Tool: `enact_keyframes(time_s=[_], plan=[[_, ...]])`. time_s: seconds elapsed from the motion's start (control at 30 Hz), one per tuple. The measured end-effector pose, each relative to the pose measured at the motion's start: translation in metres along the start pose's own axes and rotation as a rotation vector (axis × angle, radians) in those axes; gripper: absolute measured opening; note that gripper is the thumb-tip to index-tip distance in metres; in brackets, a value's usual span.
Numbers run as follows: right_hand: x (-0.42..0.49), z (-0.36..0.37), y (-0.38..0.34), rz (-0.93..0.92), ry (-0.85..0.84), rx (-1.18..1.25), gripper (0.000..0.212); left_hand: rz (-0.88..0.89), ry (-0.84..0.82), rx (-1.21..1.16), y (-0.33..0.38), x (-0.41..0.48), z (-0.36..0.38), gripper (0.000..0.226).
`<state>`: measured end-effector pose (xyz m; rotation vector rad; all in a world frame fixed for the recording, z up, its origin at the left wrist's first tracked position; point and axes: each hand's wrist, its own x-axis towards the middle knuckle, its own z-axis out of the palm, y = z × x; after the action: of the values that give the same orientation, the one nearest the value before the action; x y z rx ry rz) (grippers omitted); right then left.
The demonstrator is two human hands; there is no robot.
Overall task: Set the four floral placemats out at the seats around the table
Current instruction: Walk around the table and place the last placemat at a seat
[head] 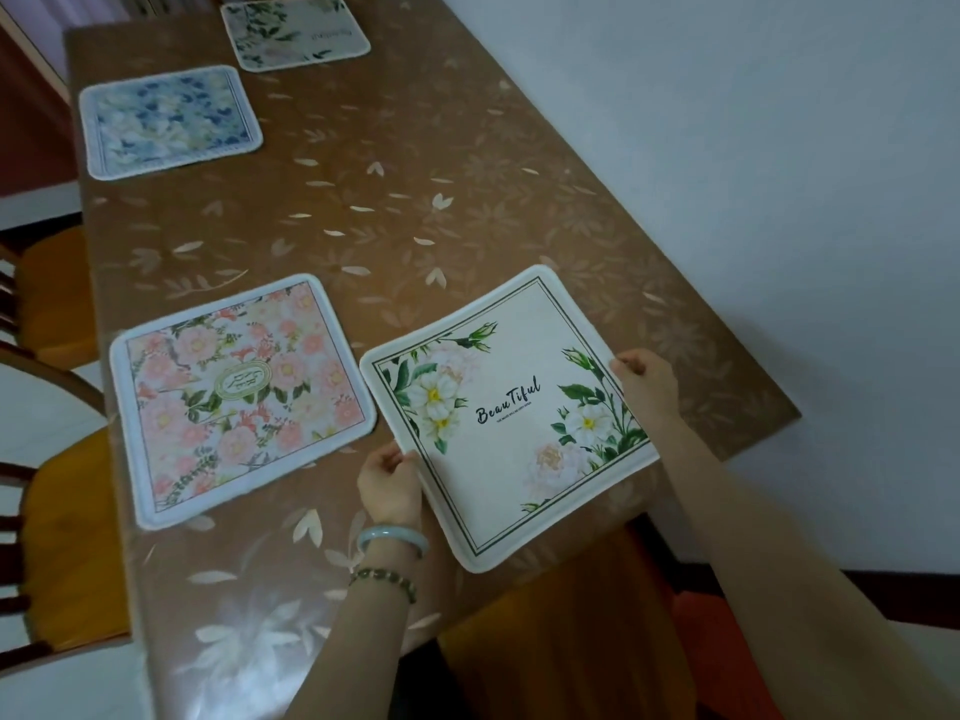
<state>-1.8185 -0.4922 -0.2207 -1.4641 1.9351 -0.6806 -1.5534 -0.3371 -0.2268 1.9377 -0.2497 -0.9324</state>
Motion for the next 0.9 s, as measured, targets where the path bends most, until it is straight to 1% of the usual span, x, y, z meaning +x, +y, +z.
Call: enact_keyframes(time_s=[0.17,0.27,0.4,0.5,0.7,0.9], plan=[[-0.013,-0.005,0.029,0.038,-0.045,0.023,0.011,-0.067,-0.029,0.033,-0.024,-0.008,0.003,0.023],[-0.015,-0.002,0.040,0.043,-0.061,0.033,0.011,-0.052,-0.038,0.080,-0.033,-0.005,0.003,0.019],[-0.011,0.008,0.049,0.064,-0.072,0.026,0.013,-0.012,-0.050,0.178,-0.041,0.002,0.003,0.025],[-0.009,0.014,0.055,0.059,-0.078,-0.012,0.011,0.004,-0.032,0.228,-0.042,0.004,0.002,0.024],[-0.005,0.017,0.061,-0.008,-0.101,-0.149,0.010,0.037,-0.023,0.314,-0.039,0.003,0.001,0.023],[-0.006,0.014,0.060,0.014,-0.154,-0.201,0.015,0.019,0.002,0.332,-0.037,0.003,0.003,0.022]])
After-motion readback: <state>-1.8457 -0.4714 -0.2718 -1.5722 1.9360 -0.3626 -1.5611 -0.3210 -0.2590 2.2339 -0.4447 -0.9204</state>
